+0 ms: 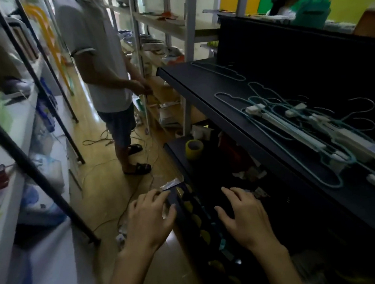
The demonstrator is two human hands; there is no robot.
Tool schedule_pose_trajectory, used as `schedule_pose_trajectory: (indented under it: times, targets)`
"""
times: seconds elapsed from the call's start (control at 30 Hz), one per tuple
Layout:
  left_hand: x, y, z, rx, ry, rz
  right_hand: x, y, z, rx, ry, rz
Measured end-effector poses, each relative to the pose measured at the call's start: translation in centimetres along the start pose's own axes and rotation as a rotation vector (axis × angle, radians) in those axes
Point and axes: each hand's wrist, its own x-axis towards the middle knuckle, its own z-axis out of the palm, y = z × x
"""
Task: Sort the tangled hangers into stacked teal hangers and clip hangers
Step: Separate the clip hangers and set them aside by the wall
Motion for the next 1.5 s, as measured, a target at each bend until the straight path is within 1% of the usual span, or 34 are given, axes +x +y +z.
schedule_pose_trajectory:
  times: [0.13,0.23,0.33,0.5,0.63,0.73,0.8,0.87,0.97,1.1,1.23,1.37,1.5]
  targets:
    - [6.3,-3.5,-0.4,-0.022,-0.049,0.086,4.5,-3.7,0.5,0.009,0.025,0.041]
    - [11.7,-5.6,-1.5,-0.022,-0.029,0.165,7.9,-6.0,-0.4,0.008,0.096,0.076]
    - [16.6,-5.8,-1.8,0.001,-0.017,0.292,10.4,-7.8,-1.6,-0.016,0.18,0.108]
    - [22.1,-2.8,-1.9,-0.002,-0.008,0.482,12.6,-7.3,-5.1,-0.053,0.322,0.181]
    - [26.6,1.2,-1.8,-0.073,0.017,0.593,13.6,-4.7,-8.7,-0.104,0.448,0.262]
    - [29.6,4.8,-1.5,-0.092,0.02,0.679,13.6,-2.2,-11.2,-0.128,0.503,0.357]
    - [31.2,7.4,-1.3,-0.105,0.016,0.744,13.2,-0.4,-12.8,-0.188,0.481,0.455]
    - [32.5,9.7,-1.1,-0.133,0.014,0.801,12.4,1.2,-14.2,-0.235,0.414,0.572]
    - [33.7,13.2,-0.4,-0.194,-0.018,0.863,10.5,3.2,-16.0,-0.232,0.358,0.712]
    - [34.7,17.2,0.6,-0.264,-0.053,0.938,8.4,4.5,-17.1,-0.189,0.307,0.84]
    - [35.4,19.9,1.2,-0.326,-0.082,0.976,8.4,4.4,-17.1,-0.091,0.321,0.842]
    - [36.5,20.5,1.9,-0.387,-0.114,0.985,9.2,4.3,-16.6,-0.019,0.311,0.835]
    - [38.6,20.4,2.6,-0.435,-0.164,0.984,9.6,4.2,-15.9,0.044,0.4,0.832]
